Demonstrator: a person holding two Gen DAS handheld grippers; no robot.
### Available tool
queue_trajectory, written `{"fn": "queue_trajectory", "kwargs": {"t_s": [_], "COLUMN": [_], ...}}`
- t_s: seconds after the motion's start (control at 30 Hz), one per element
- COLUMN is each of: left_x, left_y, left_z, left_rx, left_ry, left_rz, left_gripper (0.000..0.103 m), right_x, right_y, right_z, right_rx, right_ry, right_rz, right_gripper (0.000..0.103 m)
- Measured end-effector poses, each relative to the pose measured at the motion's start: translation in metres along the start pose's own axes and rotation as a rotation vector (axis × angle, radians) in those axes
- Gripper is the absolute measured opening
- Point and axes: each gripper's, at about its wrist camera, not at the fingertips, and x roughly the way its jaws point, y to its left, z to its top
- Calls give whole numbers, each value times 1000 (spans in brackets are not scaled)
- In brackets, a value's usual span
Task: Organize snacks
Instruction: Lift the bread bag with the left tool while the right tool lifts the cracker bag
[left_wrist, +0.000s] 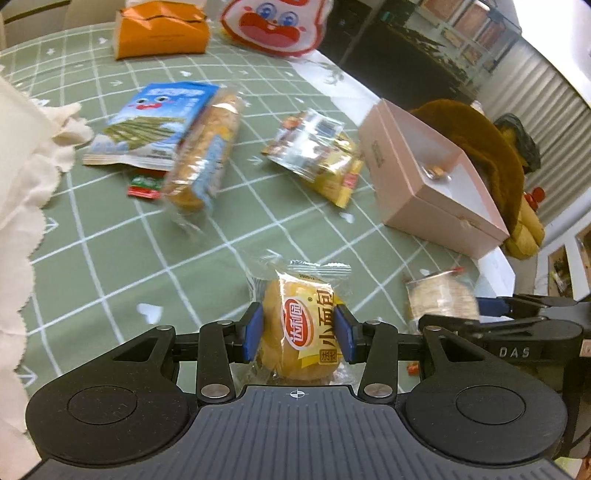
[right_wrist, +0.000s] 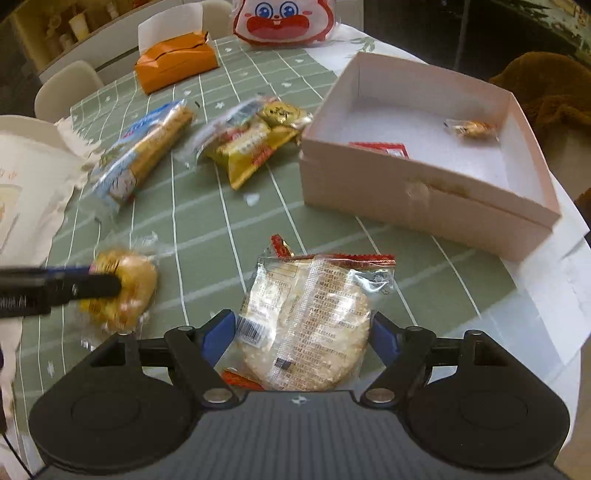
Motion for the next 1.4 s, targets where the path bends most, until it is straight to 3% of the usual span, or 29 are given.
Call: {"fn": "queue_trajectory", "kwargs": {"t_s": [0.27, 0.53, 0.9, 1.13, 1.27, 1.4], "left_x": [8, 10, 18, 28, 28, 27], "left_y": [-13, -9, -28, -41, -41, -36], "left_z": [-3, -5, 0, 3, 4, 5], "left_rx": [35, 10, 126, 177, 168, 147], "left_ry": [3, 9, 45, 57, 50, 43], "left_rz": [-1, -6, 45, 39, 35, 35], "left_gripper": [50, 56, 60, 61, 59, 58], "right_x": [-11, -8, -1, 3, 6, 8], "right_y": [-3, -5, -1, -6, 2, 1], "right_z": [-18, -16, -24, -25, -26, -28], "right_rx": [-50, -8, 23, 44, 16, 86], "right_ry": [-102, -95, -82, -60, -47, -84], "right_rz": [-88, -69, -8, 14, -3, -24], "right_gripper": [80, 80, 84, 90, 99, 103]}}
